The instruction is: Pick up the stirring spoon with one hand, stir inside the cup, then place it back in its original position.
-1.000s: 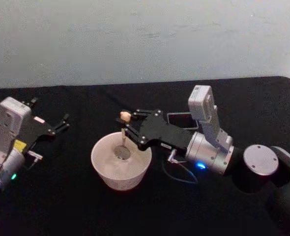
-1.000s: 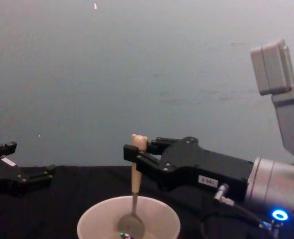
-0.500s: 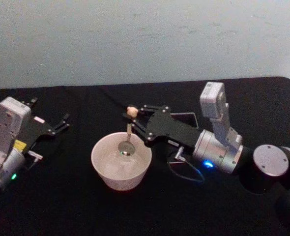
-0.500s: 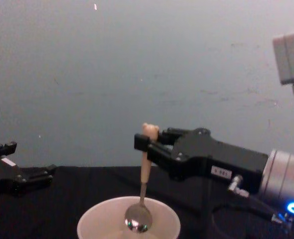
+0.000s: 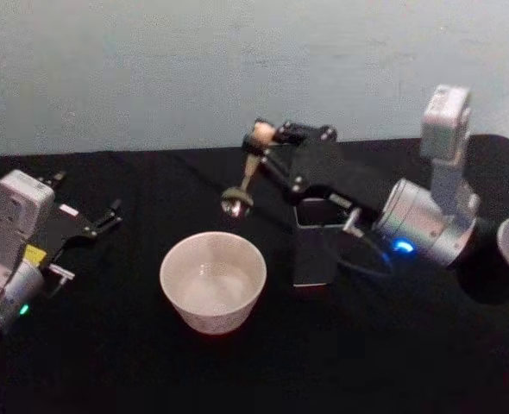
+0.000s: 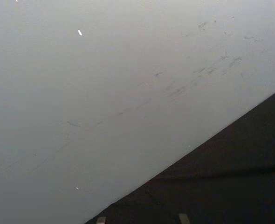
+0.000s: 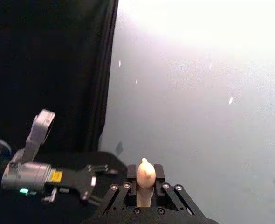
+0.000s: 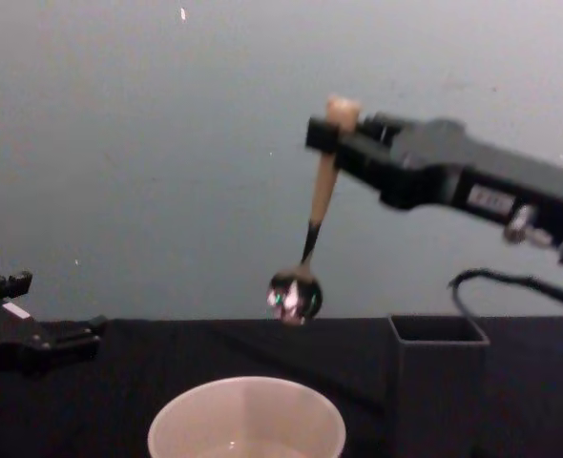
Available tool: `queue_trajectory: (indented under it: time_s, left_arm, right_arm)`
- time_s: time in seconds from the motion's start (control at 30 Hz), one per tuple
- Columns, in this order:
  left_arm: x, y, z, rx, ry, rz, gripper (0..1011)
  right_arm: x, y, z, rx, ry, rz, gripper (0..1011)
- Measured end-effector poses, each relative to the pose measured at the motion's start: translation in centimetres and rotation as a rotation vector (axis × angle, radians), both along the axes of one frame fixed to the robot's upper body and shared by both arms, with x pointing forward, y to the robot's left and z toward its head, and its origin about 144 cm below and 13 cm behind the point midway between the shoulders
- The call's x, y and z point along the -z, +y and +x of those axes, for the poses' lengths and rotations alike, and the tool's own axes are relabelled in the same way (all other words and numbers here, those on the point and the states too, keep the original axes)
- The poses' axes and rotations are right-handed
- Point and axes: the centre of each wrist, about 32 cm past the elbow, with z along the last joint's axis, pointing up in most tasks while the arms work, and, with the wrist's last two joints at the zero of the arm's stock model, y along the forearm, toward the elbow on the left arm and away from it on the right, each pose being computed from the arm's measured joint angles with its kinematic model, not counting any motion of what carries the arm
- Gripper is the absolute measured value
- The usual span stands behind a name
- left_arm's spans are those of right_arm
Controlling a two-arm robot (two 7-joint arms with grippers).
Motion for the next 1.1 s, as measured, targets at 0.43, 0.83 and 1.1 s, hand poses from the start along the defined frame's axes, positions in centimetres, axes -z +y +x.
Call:
queue_trajectory:
  time_s: [0.43,0.83,1.1]
  left_arm:
    - [0.0,0.0,0.0,0.0,0.0,0.0,1001]
    - [0.0,0.0,0.0,0.0,0.0,0.0,1001]
    - [0.0,0.0,0.0,0.0,0.0,0.0,1001]
  right_arm:
    - [-2.4,-4.7,-1.1,0.054,-0.058,-0.017,212]
    - [-1.6,-7.5,-2.6,0.127,-0.008,-0.064,212]
    - [-0.9,-7.7,-2.9,0.141,0.033,-0.078,212]
